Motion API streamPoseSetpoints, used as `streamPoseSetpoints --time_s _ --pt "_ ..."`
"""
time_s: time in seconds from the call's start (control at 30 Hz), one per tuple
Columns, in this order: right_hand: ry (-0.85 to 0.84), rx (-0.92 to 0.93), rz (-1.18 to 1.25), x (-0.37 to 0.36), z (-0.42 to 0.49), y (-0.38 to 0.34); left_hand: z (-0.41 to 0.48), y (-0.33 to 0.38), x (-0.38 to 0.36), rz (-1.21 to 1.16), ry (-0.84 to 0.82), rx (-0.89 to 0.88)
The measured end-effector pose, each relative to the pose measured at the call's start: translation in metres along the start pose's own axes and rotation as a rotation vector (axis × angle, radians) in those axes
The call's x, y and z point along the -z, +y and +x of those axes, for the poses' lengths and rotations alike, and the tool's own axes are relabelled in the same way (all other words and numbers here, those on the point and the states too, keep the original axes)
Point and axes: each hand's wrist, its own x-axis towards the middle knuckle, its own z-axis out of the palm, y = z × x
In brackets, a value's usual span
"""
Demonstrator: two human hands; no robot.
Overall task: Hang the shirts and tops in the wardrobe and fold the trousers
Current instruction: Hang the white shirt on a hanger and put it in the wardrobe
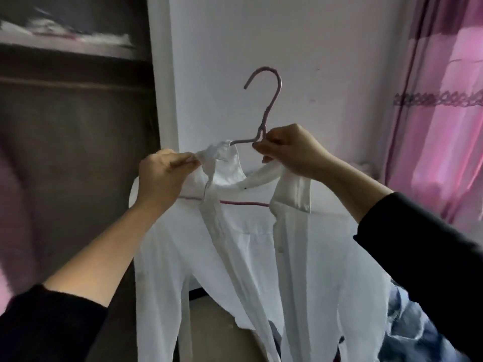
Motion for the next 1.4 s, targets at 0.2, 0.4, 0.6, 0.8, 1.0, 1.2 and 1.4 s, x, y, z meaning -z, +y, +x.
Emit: streamPoseSetpoints --time_s 0.2,0.4,0.6,0.8,1.0,1.2,1.4 --pt "-0.065 0.056 0.039 -0.091 0.056 -0.063 -0.014 -0.072 0.092 0.301 0.216 0.022" --pt "-0.084 0.083 0.104 -0.167 0.096 -0.110 -0.032 -0.108 0.138 0.178 -0.027 0.212" --pt "-0.088 0.120 0.103 -0.223 0.133 -0.127 -0.005 -0.150 0.177 0.258 0.055 0.216" --pt "-0.114 0.032 0.244 -0.279 0.171 -0.134 -0.014 -0.200 0.207 0.289 -0.203 0.180" --pt "-0.197 0.013 0.344 -0.337 0.219 -0.151 0.015 -0.238 0.192 0.276 -0.388 0.358" --pt "-0.238 -0.006 0.362 -0.387 0.281 -0.159 0.063 -0.291 0.179 0.387 -0.225 0.270" --pt "-0.193 0.077 0.235 -0.415 0.335 -0.164 0.093 -0.345 0.200 0.284 -0.402 0.433"
